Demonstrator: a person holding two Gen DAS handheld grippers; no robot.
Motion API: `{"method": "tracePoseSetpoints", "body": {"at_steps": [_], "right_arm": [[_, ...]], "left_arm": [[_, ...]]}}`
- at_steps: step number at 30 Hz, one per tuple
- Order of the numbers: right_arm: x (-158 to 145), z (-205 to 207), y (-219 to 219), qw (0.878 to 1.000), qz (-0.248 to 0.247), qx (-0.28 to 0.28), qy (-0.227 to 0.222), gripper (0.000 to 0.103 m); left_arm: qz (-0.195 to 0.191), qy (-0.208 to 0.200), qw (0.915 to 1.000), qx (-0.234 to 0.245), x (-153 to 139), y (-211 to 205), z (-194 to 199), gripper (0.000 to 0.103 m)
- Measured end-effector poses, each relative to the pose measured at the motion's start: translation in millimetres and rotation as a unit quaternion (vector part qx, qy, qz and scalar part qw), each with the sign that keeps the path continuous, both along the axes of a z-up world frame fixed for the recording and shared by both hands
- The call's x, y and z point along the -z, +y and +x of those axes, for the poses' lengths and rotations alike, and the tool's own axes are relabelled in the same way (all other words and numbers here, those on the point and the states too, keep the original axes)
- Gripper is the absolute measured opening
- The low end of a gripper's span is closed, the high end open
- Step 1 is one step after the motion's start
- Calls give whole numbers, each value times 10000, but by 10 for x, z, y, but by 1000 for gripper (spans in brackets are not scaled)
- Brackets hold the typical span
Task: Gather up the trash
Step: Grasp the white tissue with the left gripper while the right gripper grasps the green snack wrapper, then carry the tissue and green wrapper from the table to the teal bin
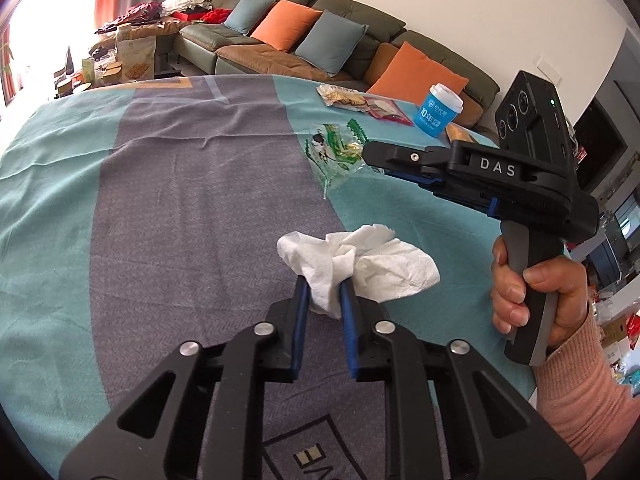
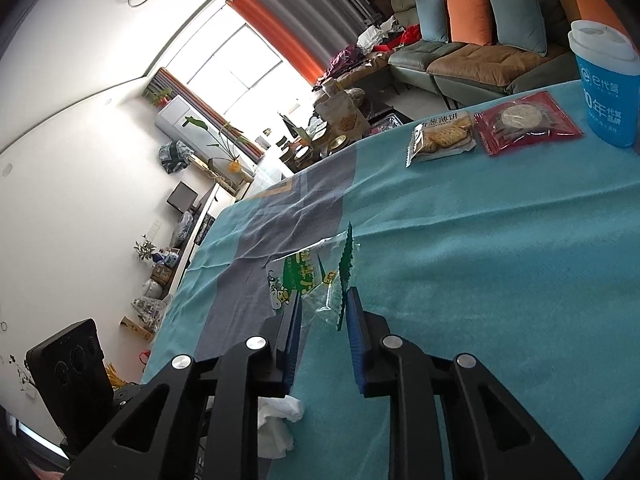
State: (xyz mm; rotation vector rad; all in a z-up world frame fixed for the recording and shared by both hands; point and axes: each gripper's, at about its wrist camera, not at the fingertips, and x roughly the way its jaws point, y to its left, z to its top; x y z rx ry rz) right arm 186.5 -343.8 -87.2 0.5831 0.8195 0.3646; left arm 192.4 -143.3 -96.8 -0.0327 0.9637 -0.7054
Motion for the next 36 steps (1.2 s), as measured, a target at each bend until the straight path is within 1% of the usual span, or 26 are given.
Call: {"method": "tracePoseSetpoints", "body": {"at_steps": [6, 16, 19, 21, 27, 33, 36], "right_arm": [[-90, -163, 54, 9998, 9, -68, -203, 20], [-241, -387, 236, 9982, 96, -213, -551, 20], [-254, -423, 342, 9976, 153, -340, -591, 20], [-266, -443, 430, 9971, 112, -434, -616, 20], [-312, -491, 671, 9951, 64, -671, -718, 20], [-335, -507, 815, 9938, 111, -824, -737, 20], [-331, -497, 890, 9934, 106, -877, -728, 20]], "left_arm": [[-25, -185, 9998, -76, -100, 109, -82, 11], [-7, -466, 9980, -424, -287, 508, -252, 10], [27, -551, 9970, -537, -336, 647, -320, 10], [31, -576, 9965, -608, -362, 747, -360, 7], [-16, -567, 9952, -794, -391, 1035, -470, 4], [-37, -620, 9934, -968, -419, 1292, -580, 4], [-55, -670, 9921, -1063, -453, 1356, -619, 4]]}}
